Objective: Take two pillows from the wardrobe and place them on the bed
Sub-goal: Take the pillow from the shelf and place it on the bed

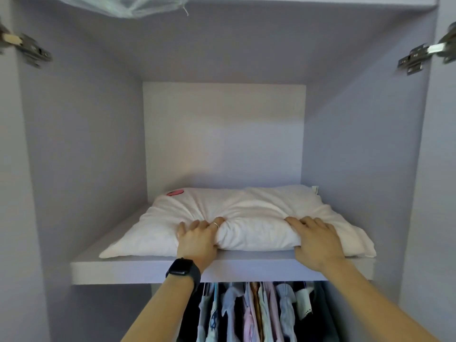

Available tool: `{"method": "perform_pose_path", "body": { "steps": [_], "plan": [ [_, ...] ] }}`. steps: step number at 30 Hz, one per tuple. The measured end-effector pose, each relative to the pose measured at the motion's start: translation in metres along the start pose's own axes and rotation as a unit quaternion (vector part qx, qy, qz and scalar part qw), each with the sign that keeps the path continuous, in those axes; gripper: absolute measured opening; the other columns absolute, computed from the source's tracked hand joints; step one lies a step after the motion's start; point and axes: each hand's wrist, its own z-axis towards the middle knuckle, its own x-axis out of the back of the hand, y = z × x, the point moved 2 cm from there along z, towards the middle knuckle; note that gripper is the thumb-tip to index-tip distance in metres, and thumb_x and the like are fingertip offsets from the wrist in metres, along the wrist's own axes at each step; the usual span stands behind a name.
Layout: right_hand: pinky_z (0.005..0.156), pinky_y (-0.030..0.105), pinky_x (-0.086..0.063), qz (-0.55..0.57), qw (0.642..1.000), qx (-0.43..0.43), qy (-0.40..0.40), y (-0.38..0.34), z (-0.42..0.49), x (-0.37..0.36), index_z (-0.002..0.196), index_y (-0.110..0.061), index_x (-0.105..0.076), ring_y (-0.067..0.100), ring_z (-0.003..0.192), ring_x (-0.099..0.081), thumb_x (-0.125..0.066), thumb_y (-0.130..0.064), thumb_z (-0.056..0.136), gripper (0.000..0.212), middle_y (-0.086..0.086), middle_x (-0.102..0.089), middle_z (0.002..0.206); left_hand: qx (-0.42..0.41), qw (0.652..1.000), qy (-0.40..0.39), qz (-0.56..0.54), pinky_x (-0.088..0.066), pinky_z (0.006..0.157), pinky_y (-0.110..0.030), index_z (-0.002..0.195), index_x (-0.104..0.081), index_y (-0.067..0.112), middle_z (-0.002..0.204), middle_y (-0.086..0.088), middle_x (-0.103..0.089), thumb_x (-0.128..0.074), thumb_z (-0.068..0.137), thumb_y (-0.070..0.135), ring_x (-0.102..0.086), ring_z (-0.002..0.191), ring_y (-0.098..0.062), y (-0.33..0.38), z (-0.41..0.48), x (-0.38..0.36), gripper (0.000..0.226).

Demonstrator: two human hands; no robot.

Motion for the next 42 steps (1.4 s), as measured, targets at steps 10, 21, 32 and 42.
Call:
{"method": "perform_pose_path", "body": {
  "steps": [10,21,32,42],
  "plan": [
    [0.046,0.025,-0.036,0.067,0.985,0.048,0.153,-0.105,-0.119,0.04,0.114,-0.026,-0.067,0.022,0.074,-0.058,-0.073,-0.03,0.05,0.064,-0.004,-0.06,0.085,-0.035,0.992,0.043,-0.112,-0.016,0.115,-0.057,0.144,-0.044,0.035,0.146,-0.001,-0.05,-0.062,0.075,0.01,-0.036,0.141,-0.029,-0.083,-0.059,0.018,0.076],
    [0.037,0.03,-0.041,0.12,0.991,0.027,0.052,-0.244,-0.22,-0.006,0.118,-0.021,-0.055,0.019,0.066,-0.054,-0.075,-0.027,0.059,0.063,-0.002,-0.055,0.095,0.302,0.761,0.055,-0.571,-0.036,0.095,-0.033,0.145,-0.025,0.046,0.161,-0.001,-0.003,-0.058,0.087,0.052,-0.041,0.112,-0.019,-0.067,-0.145,0.03,0.066],
    [0.086,0.044,-0.049,0.166,0.973,0.013,0.162,-0.187,-0.142,0.015,0.124,-0.028,-0.06,0.029,0.113,-0.05,-0.056,-0.057,0.085,0.049,0.003,-0.055,0.128,0.301,0.744,0.044,-0.595,-0.043,0.1,-0.039,0.147,-0.001,0.054,0.143,-0.004,-0.046,-0.065,0.082,0.06,-0.054,0.119,-0.03,-0.072,-0.131,0.014,0.091],
    [0.118,0.054,-0.022,0.318,0.921,-0.207,-0.092,-0.075,-0.007,0.008,0.151,-0.058,0.001,0.039,0.148,-0.021,-0.036,-0.1,0.061,0.106,0.01,-0.013,0.166,0.336,0.817,0.033,-0.468,-0.043,0.083,-0.042,0.141,-0.002,0.065,0.154,-0.014,-0.024,-0.052,0.065,0.089,-0.05,0.121,-0.041,-0.05,-0.088,0.027,0.094]
  ]
}}
